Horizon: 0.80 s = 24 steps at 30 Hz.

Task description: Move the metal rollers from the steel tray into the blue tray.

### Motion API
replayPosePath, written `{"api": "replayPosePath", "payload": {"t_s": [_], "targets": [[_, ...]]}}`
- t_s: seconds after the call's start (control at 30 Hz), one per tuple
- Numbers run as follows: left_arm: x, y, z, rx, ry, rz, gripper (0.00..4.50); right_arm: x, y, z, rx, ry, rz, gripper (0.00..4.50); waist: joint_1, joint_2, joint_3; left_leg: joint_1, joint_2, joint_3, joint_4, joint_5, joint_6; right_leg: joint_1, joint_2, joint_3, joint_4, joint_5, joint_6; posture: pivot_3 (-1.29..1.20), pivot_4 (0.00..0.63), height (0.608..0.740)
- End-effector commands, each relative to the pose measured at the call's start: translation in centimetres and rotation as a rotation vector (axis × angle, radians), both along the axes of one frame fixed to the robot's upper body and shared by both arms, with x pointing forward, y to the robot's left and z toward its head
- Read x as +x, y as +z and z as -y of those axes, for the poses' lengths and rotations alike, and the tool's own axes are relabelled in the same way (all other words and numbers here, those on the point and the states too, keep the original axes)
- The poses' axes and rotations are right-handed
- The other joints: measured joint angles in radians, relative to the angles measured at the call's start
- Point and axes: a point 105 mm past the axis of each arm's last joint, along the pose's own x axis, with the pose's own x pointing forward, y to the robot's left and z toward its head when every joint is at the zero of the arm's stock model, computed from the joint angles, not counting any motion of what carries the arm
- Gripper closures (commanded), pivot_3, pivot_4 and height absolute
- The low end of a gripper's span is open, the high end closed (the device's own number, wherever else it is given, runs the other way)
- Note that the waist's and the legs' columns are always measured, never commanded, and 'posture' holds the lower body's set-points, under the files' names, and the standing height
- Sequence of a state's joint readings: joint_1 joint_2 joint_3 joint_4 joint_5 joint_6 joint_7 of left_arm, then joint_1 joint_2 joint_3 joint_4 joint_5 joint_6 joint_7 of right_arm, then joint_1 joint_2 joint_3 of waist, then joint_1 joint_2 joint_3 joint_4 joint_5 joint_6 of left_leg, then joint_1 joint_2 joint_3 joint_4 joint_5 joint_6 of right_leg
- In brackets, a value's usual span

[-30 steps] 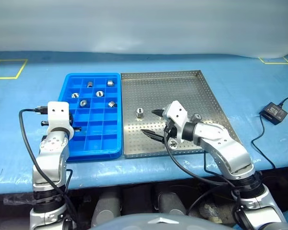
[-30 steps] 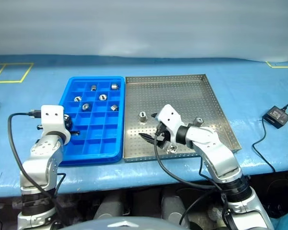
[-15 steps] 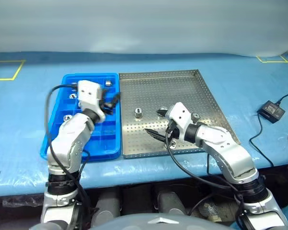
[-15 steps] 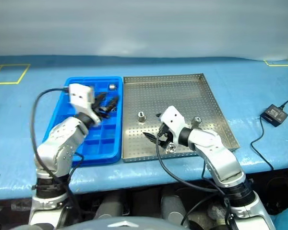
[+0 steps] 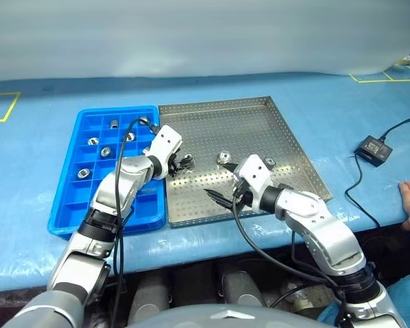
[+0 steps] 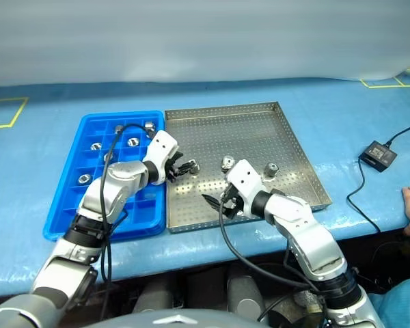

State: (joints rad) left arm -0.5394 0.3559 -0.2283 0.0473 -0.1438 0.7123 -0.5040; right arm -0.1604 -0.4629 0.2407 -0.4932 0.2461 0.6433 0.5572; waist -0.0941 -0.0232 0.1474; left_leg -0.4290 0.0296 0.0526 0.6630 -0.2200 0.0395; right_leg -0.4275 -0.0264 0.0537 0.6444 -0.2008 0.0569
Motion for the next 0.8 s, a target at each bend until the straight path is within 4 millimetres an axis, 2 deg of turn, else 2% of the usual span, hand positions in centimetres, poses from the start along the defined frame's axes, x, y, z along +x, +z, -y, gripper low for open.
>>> {"api": "replayPosePath", "payload": {"t_s": [0.03, 0.07, 0.17, 0.3, 0.5, 0.67, 0.8], "targets": [[0.1, -1.0, -0.2, 0.057, -0.001, -0.021, 1.83, -0.4, 1.2, -0.5, 0.019, 0.013, 0.053, 0.0, -0.001, 0.0, 0.0, 0.0, 0.0, 0.0, 0.0, 0.0, 0.0, 0.0, 0.0, 0.0, 0.0, 0.0, 0.0, -0.18, 0.15, 0.74], [0.0, -1.2, -0.1, 0.068, -0.01, -0.026, 1.83, -0.4, 1.2, -0.6, 0.019, 0.013, 0.053, 0.0, -0.001, 0.001, 0.0, 0.001, 0.0, 0.0, 0.0, 0.0, 0.0, 0.0, 0.0, 0.0, 0.0, 0.0, 0.001, -0.18, 0.15, 0.74], [0.0, -1.7, 0.0, 0.109, -0.022, -0.032, 1.25, -0.4, 1.1, -0.6, 0.019, 0.015, 0.052, 0.0, 0.0, 0.002, -0.001, 0.002, 0.0, 0.0, 0.001, 0.0, 0.0, 0.001, 0.0, 0.0, 0.001, -0.001, 0.002, -0.17, 0.15, 0.74], [0.2, -2.2, 0.1, 0.138, -0.006, -0.041, 0.04, -0.4, 1.1, -0.8, 0.022, 0.019, 0.053, 0.0, 0.001, 0.004, -0.002, 0.003, 0.0, 0.0, 0.001, 0.0, 0.0, 0.002, 0.0, 0.001, 0.001, -0.001, 0.002, -0.17, 0.15, 0.74], [0.2, -2.2, 0.7, 0.153, -0.042, -0.079, 0.04, -0.4, 1.2, -1.2, 0.032, 0.021, 0.056, 0.0, 0.001, 0.005, -0.003, 0.003, 0.0, 0.0, 0.001, 0.0, 0.0, 0.002, 0.0, 0.001, 0.001, -0.001, 0.002, -0.16, 0.15, 0.74], [0.5, -2.7, 0.4, 0.243, -0.089, -0.166, 0.04, -0.1, 1.2, -1.4, 0.038, 0.014, 0.063, 0.0, 0.001, 0.005, -0.003, 0.003, -0.001, 0.0, 0.001, 0.0, 0.001, 0.002, 0.0, 0.001, 0.001, -0.001, 0.002, -0.16, 0.15, 0.74], [1.1, -2.5, 0.6, 0.227, -0.105, -0.219, 0.04, 0.1, 1.3, -1.4, 0.041, 0.002, 0.074, 0.0, -0.013, 0.005, -0.003, 0.002, -0.001, 0.001, 0.0, 0.0, 0.001, 0.0, 0.0, 0.001, 0.001, -0.001, 0.002, -0.17, 0.15, 0.74]]}}
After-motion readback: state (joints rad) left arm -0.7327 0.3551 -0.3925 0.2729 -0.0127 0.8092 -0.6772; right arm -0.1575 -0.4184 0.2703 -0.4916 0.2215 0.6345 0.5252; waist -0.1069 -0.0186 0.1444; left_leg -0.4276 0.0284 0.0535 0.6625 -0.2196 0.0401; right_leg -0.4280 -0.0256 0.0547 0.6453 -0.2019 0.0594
